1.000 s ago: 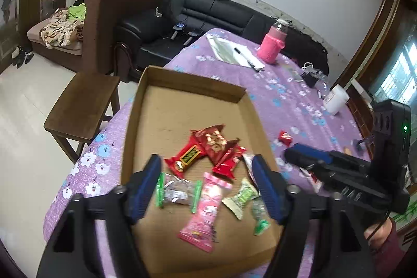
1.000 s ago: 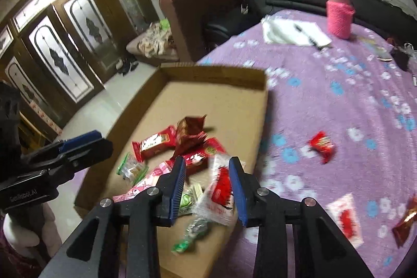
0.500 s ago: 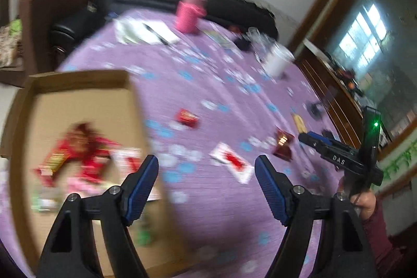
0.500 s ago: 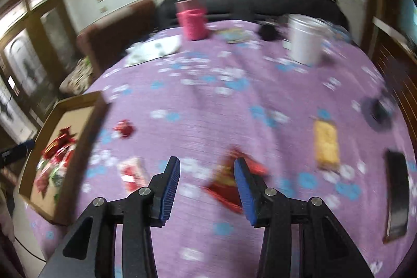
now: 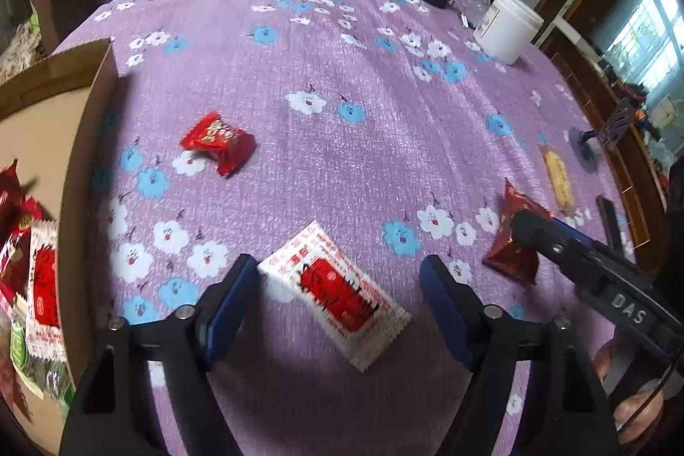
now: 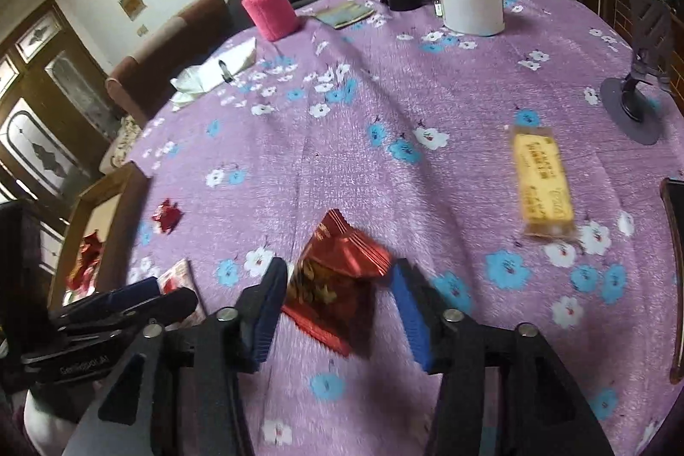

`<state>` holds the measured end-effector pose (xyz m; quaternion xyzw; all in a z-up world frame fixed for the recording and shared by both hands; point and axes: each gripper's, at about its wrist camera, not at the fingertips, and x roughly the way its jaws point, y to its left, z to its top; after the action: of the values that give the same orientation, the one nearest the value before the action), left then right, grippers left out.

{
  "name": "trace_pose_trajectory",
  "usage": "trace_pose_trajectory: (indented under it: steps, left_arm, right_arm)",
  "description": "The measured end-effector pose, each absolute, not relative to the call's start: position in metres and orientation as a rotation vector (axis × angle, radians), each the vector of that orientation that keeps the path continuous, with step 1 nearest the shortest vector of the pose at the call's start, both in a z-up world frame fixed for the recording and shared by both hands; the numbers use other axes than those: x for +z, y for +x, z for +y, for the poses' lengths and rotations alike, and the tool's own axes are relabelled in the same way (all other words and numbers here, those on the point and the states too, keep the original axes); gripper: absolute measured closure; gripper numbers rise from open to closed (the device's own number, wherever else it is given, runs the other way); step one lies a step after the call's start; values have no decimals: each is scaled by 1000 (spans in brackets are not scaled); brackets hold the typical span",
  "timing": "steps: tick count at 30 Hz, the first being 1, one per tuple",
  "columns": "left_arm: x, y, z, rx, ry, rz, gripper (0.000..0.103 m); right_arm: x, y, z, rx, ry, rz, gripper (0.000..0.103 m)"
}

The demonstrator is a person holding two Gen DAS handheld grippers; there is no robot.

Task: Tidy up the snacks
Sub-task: 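Grasp the white-red packet with the left tool while the right grasps the red foil bag, then drop the white-red packet and red foil bag into the tray with both tools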

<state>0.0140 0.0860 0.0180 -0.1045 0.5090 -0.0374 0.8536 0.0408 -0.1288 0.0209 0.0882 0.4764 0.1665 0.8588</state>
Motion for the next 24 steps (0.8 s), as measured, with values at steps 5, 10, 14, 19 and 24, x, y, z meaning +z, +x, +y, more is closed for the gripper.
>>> trace_pose_trajectory:
  steps: [5, 10, 14, 19, 24]
  left_arm:
    - [9, 9, 58, -43, -14, 1058, 15]
    - [11, -5, 49, -88, 62, 1003, 46]
    - [15, -14, 53, -133, 37, 1006, 53]
    - [25, -30, 74, -164, -82, 982, 53]
    - [56, -58, 105, -169, -214, 894, 53]
  right_arm:
    - [9, 49, -115, 320, 158, 1010, 48]
    - [7, 42, -111, 287, 74, 979, 63]
    - [8, 35, -117, 285, 89, 974, 65]
    - [17, 25, -130, 292, 133, 956, 65]
    - [38, 12, -125, 325, 146, 915, 65]
